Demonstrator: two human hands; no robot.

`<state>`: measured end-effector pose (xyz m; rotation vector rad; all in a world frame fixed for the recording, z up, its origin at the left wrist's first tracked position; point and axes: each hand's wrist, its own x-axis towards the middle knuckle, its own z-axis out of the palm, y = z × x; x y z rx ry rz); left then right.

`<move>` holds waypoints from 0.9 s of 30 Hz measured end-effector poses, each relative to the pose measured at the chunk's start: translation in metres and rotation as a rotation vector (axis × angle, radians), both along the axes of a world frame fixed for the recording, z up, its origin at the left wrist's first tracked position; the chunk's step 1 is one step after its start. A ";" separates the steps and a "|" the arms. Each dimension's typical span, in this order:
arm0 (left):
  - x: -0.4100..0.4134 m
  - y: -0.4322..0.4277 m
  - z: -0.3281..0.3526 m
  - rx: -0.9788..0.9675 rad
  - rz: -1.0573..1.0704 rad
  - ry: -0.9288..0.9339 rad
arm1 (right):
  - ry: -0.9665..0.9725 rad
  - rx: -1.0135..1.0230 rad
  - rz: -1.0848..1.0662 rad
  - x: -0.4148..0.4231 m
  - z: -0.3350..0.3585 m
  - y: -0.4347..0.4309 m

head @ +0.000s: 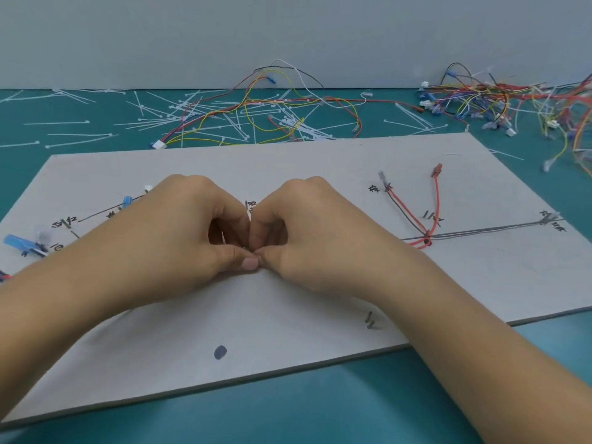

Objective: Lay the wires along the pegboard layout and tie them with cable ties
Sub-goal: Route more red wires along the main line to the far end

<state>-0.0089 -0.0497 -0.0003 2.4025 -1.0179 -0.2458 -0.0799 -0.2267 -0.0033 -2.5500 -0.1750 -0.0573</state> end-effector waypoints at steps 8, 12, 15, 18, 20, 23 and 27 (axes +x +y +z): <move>-0.010 -0.006 0.000 0.099 0.047 -0.107 | 0.106 0.003 -0.166 -0.005 0.030 -0.052; -0.014 -0.005 -0.004 0.069 0.067 -0.129 | 0.064 -0.159 -0.439 -0.019 0.035 -0.095; -0.019 -0.006 -0.009 0.044 0.065 -0.169 | 0.060 -0.193 -0.537 -0.042 0.033 -0.115; -0.020 -0.009 -0.011 0.039 0.038 -0.184 | 0.117 -0.148 -0.514 -0.062 0.032 -0.116; -0.020 -0.011 -0.012 0.036 0.028 -0.184 | 0.093 -0.066 -0.429 -0.067 0.024 -0.099; -0.019 -0.012 -0.013 0.019 0.033 -0.183 | 0.076 -0.023 -0.300 -0.061 0.011 -0.069; -0.020 -0.014 -0.014 0.016 0.029 -0.203 | -0.002 -0.135 -0.296 -0.046 0.007 -0.056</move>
